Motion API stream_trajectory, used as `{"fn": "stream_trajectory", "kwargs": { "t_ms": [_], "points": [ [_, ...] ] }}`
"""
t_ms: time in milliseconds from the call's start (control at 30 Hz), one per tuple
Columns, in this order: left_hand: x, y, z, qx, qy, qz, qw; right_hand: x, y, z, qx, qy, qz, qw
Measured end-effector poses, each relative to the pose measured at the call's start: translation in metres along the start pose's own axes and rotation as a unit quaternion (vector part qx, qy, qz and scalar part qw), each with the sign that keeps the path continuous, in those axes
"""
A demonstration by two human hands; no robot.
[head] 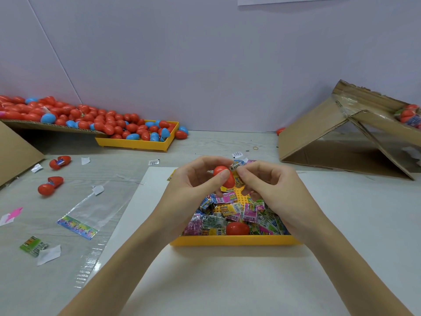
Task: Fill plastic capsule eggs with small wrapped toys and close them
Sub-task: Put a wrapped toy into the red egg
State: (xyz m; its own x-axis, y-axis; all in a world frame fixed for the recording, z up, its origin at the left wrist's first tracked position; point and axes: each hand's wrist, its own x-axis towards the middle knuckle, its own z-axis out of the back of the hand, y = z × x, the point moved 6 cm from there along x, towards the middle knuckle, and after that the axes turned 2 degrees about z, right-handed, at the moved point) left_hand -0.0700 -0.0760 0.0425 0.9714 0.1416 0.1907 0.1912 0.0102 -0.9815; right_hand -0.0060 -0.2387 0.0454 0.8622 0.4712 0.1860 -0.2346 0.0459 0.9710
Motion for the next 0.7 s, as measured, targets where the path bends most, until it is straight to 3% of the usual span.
{"fn": "stream_trajectory", "kwargs": {
  "t_ms": [300, 700],
  "points": [
    [0.004, 0.003, 0.005, -0.020, -0.002, 0.022, 1.000, 0.000, 0.000, 0.002, 0.034, -0.012, -0.026, 0.999],
    [-0.001, -0.009, 0.003, 0.067, -0.026, -0.063, 0.995, -0.003, 0.004, -0.002, 0.011, 0.030, -0.030, 0.999]
  ]
}}
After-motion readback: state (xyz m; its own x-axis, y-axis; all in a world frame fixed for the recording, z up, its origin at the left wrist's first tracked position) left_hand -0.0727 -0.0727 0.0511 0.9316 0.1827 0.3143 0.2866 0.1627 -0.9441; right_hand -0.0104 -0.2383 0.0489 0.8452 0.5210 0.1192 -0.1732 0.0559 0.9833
